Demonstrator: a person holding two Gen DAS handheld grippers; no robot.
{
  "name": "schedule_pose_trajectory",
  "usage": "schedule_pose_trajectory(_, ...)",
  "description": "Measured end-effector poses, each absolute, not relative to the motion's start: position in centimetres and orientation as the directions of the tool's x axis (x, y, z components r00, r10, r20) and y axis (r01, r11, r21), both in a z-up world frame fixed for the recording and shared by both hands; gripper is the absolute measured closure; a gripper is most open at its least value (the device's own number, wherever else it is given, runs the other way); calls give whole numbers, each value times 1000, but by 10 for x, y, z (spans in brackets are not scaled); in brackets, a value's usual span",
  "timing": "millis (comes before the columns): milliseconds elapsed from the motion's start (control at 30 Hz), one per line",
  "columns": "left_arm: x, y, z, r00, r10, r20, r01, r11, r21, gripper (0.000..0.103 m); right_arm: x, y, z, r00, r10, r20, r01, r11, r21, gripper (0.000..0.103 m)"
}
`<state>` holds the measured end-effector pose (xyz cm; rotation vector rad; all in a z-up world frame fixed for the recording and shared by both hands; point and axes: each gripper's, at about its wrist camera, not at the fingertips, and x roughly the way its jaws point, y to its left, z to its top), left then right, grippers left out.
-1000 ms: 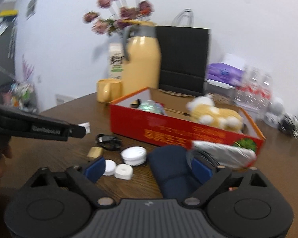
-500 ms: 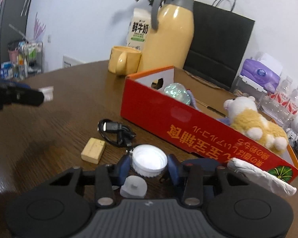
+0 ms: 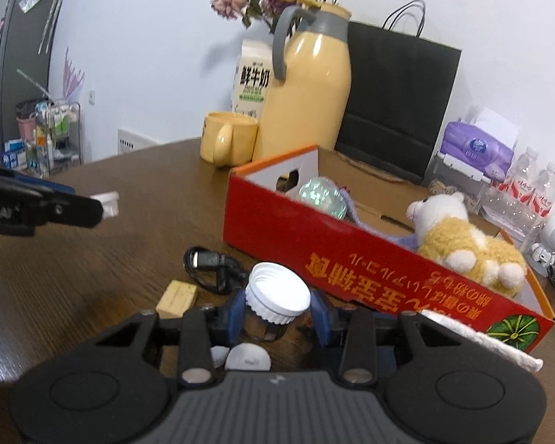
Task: Organize objects
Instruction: 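Carry both white caps into the box and open both grippers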
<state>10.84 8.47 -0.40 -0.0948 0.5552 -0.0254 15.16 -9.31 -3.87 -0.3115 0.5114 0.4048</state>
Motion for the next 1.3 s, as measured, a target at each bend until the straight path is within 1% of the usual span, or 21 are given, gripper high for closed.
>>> schedule_pose_trajectory(233,127,52,23,863,-101,-494,76,995,-70,66,148,-121,-9,850,286,-442,-384,911,-150,66)
schedule_pose_trajectory(467,160,10,43,870,-139,-473,135,990,-43,66,168,-164,24,907,213,-363,-285,946,-155,66)
schedule_pose_trajectory(600,183,-9,50,876,-147,-459,145,989,-40,66,190,-186,37,925,176,-337,-236,961,-145,66)
schedule_pose_trajectory(767,218,-31,51,874,-154,-461,149,988,-47,66,226,-208,37,931,134,-341,-189,972,-136,66)
schedule_pose_trajectory(1033,268,-52,41,872,-126,-473,116,992,-50,66,276,-234,19,927,84,-366,-122,989,-82,66)
schedule_pose_trajectory(1300,293,-47,20,846,-88,-526,75,996,-46,66,293,-246,-1,899,109,-424,-140,989,-41,66)
